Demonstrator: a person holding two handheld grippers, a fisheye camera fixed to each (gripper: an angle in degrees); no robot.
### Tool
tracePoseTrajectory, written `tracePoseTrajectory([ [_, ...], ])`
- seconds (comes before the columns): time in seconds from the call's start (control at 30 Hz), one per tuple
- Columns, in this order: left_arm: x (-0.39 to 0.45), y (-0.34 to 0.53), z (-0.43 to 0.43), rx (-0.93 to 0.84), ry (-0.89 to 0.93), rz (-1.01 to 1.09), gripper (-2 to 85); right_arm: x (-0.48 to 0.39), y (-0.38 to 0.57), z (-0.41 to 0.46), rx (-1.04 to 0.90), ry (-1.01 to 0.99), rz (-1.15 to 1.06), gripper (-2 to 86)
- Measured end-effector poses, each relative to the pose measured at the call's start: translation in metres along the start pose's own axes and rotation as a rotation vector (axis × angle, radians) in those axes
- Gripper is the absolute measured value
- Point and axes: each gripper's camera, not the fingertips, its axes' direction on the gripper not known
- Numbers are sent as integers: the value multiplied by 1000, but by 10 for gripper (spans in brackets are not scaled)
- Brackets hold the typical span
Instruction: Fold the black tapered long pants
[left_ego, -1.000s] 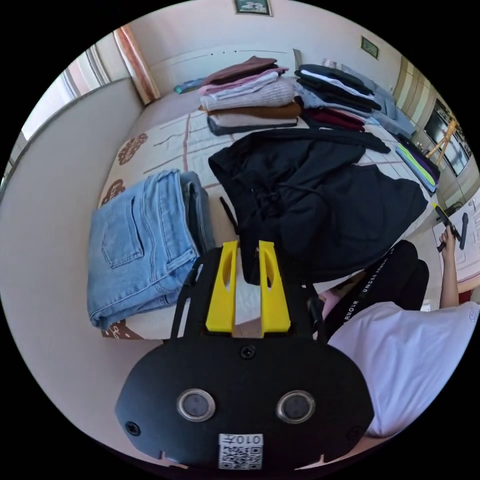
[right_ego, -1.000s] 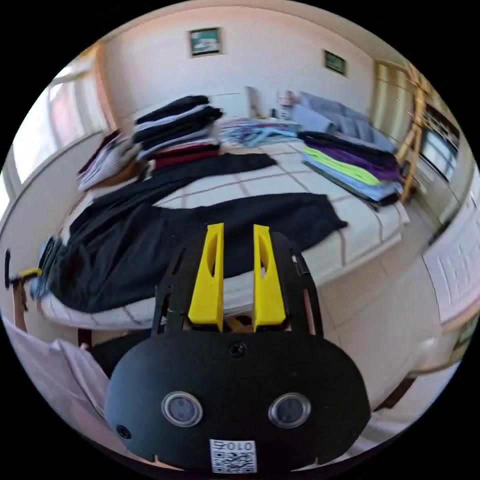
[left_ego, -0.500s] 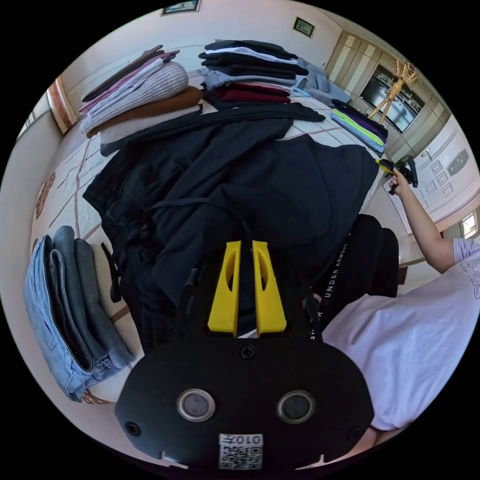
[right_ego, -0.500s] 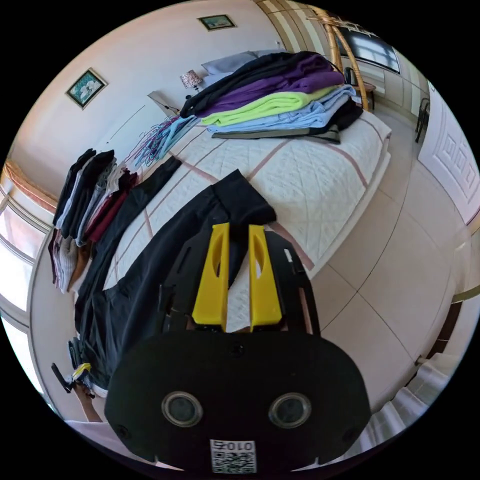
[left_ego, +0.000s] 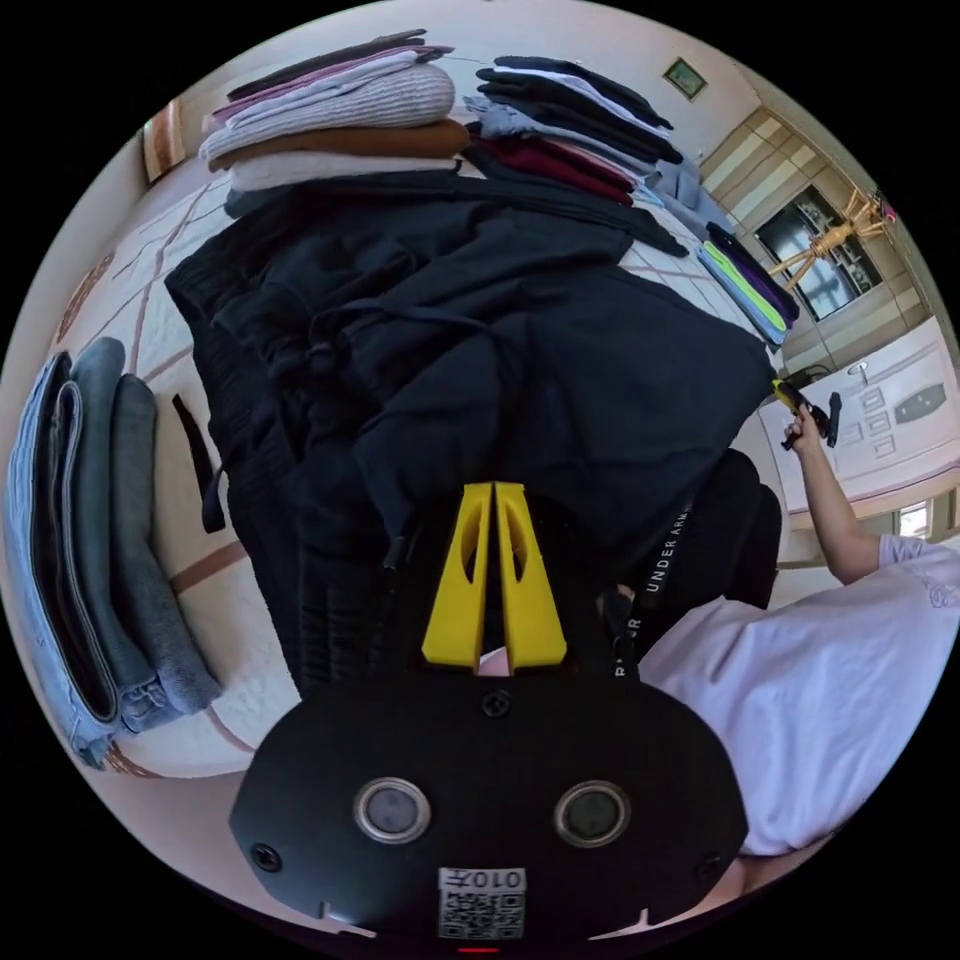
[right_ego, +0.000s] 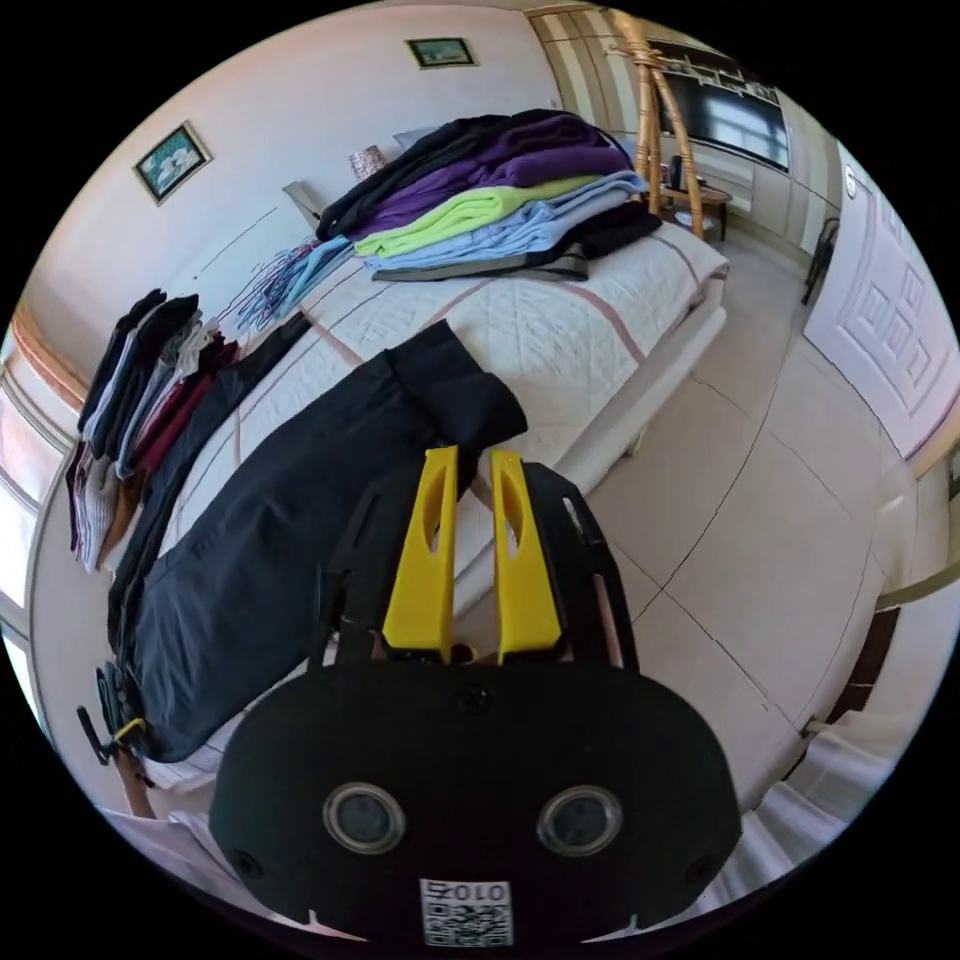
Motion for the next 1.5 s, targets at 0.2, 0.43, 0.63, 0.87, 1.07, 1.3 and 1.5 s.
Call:
tracePoseTrajectory([
  [0.2, 14, 13, -39, 134, -11, 42, 7, -33, 24, -66, 260, 110, -38, 66],
  [0.43, 31, -15, -35, 123, -220, 134, 10, -117, 49, -61, 179, -112, -323, 75],
  [0.63, -1, -10, 15, 74, -205, 70, 12, -173, 72, 4, -120, -24, -494, 75],
  [0.87, -24, -34, -74, 339, -326, 13, 66, -182, 80, -41, -6, -28, -434, 68],
  [1.07, -105, -153, -37, 187, -458, 170, 90, -212, 106, -70, 33, -54, -506, 63],
  [1.3, -182, -232, 23, -6, -237, 130, 32, -240, 141, -69, -56, -104, -563, 53],
  [1.5, -200, -263, -4, -1, -224, -80, 3, -273, 161, -69, -78, -56, -646, 50],
])
